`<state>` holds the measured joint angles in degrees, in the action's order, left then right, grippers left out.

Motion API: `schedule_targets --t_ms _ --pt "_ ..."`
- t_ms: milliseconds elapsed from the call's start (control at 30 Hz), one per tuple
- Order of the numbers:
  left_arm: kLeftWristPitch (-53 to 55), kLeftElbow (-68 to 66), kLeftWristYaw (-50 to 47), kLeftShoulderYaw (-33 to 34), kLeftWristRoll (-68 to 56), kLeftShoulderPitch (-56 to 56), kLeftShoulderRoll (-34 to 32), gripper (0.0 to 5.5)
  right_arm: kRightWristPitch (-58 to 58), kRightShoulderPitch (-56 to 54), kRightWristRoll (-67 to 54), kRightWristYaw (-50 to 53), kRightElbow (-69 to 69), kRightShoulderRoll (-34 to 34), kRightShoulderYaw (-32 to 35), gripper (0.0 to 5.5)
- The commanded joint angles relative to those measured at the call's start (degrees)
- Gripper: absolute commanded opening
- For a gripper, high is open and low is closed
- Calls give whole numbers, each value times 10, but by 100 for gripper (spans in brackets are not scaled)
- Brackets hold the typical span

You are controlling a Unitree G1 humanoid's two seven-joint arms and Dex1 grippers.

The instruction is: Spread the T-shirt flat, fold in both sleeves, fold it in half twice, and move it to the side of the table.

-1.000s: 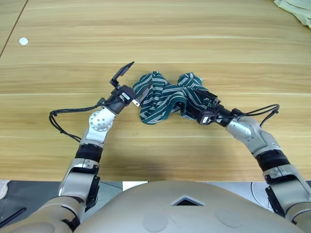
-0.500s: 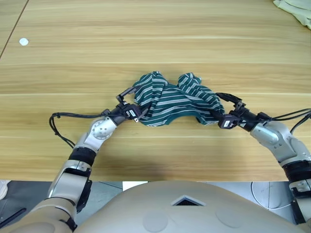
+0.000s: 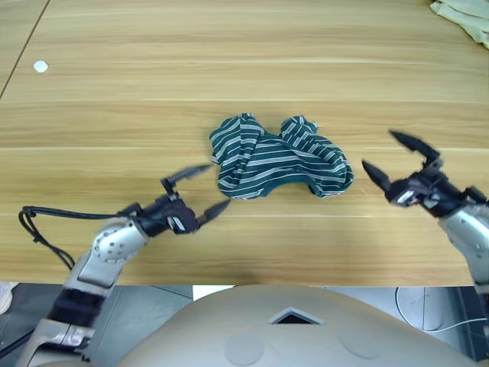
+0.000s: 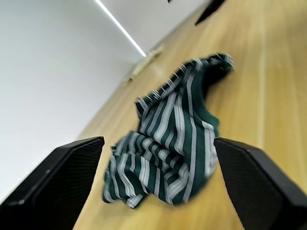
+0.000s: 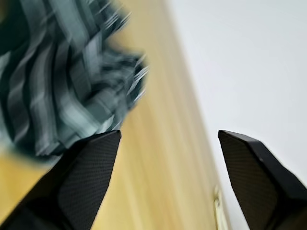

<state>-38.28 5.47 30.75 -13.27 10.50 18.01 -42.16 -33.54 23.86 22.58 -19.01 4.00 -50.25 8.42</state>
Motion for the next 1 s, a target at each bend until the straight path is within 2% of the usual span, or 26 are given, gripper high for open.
schedule_targets --t_ms 33,133,267,433,833,1000 --pt "26 -2 33 -24 44 -2 -15 425 19 37 51 -33 -1 -15 -28 377" --pt "41 -17 26 -32 80 -18 -4 425 24 32 67 -46 5 -14 -47 377" --pt "75 -87 -70 -39 234 -88 18 425 30 -21 117 -46 -47 -1 -107 377" --pt "70 -126 -125 -75 300 -129 39 425 23 -60 139 -26 -87 16 -161 377" --pt "55 -141 -142 -101 268 -126 38 425 6 -89 137 2 -108 1 -198 377" --pt "62 -164 -156 -103 273 -138 45 329 -3 -106 144 8 -121 0 -215 377"
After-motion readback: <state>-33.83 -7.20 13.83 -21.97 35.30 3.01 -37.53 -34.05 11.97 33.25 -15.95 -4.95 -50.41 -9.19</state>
